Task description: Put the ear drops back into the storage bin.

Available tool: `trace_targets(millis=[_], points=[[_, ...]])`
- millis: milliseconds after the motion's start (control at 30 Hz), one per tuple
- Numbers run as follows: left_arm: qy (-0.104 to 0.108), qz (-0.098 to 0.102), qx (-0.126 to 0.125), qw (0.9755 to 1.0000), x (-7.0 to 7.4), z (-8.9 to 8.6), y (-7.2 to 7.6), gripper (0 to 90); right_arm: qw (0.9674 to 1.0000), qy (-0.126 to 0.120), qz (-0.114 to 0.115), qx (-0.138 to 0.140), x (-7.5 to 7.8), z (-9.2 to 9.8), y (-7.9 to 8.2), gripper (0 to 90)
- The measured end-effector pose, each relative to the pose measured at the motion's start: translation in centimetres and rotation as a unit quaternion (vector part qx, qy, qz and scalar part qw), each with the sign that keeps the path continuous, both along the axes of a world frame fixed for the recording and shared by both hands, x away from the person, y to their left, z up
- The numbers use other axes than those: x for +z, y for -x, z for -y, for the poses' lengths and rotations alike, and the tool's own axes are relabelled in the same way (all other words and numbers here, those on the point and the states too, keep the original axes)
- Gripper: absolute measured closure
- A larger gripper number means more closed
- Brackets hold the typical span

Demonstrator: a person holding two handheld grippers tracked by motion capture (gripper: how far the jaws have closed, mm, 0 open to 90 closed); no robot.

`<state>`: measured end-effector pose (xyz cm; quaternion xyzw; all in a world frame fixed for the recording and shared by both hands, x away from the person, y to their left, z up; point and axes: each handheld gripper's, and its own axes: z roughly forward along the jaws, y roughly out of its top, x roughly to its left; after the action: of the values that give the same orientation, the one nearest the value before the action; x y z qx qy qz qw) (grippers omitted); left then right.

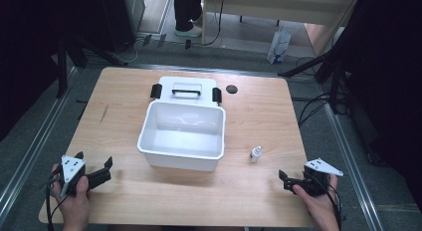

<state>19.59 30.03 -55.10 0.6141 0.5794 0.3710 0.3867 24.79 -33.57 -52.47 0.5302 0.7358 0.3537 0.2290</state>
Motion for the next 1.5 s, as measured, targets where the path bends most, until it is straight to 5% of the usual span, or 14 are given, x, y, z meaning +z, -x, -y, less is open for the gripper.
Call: trace_targets(millis=[300, 467, 667, 800, 1033, 1167, 1233, 1267, 1333, 1367, 1400, 1500], points=[[0.001, 0.000, 0.000, 1.0000, 0.0, 0.0, 0.0, 7.6, 0.9944, 0.066, -0.051, 0.066, 2.5, -1.2, -1.5, 0.0], [0.002, -0.001, 0.000, 1.0000, 0.0, 0.0, 0.0, 7.6, 0.9845, 0.117, -0.070, 0.110, 4.1, -2.8, -2.6, 0.0], [0.001, -0.002, 0.001, 1.0000, 0.0, 0.0, 0.0, 7.6, 0.9755, 0.145, -0.086, 0.141, 5.4, -4.2, -3.6, 3.2], [0.000, -0.002, 0.001, 1.0000, 0.0, 0.0, 0.0, 7.6, 0.9637, 0.186, -0.103, 0.162, 6.5, -5.5, -4.7, 6.5], [0.002, -0.003, 0.001, 1.0000, 0.0, 0.0, -0.1, 7.6, 0.9535, 0.205, -0.119, 0.186, 7.8, -6.9, -5.8, 13.0], [0.002, -0.004, 0.001, 1.0000, 0.0, 0.0, -0.1, 7.6, 0.9382, 0.234, -0.145, 0.210, 8.8, -8.5, -6.6, 18.1], [0.002, -0.004, 0.001, 1.0000, 0.0, 0.0, -0.1, 7.6, 0.9359, 0.239, -0.150, 0.210, 8.9, -8.8, -6.7, 20.7], [0.003, -0.005, 0.001, 1.0000, 0.0, 0.0, -0.1, 7.6, 0.9301, 0.247, -0.162, 0.218, 9.2, -9.5, -7.0, 24.7], [0.003, -0.006, 0.001, 1.0000, 0.0, -0.1, -0.1, 7.6, 0.9245, 0.257, -0.169, 0.225, 9.3, -10.2, -7.2, 28.8], [0.003, -0.006, 0.001, 1.0000, 0.0, -0.1, -0.1, 7.6, 0.9245, 0.257, -0.169, 0.225, 9.3, -10.2, -7.2, 28.8], [0.004, -0.007, 0.001, 1.0000, 0.0, -0.1, -0.1, 7.6, 0.9192, 0.265, -0.175, 0.233, 9.4, -10.8, -7.4, 30.8], [0.004, -0.006, 0.001, 1.0000, 0.0, -0.1, -0.1, 7.6, 0.9152, 0.271, -0.180, 0.238, 9.5, -11.5, -7.6, 35.2]])
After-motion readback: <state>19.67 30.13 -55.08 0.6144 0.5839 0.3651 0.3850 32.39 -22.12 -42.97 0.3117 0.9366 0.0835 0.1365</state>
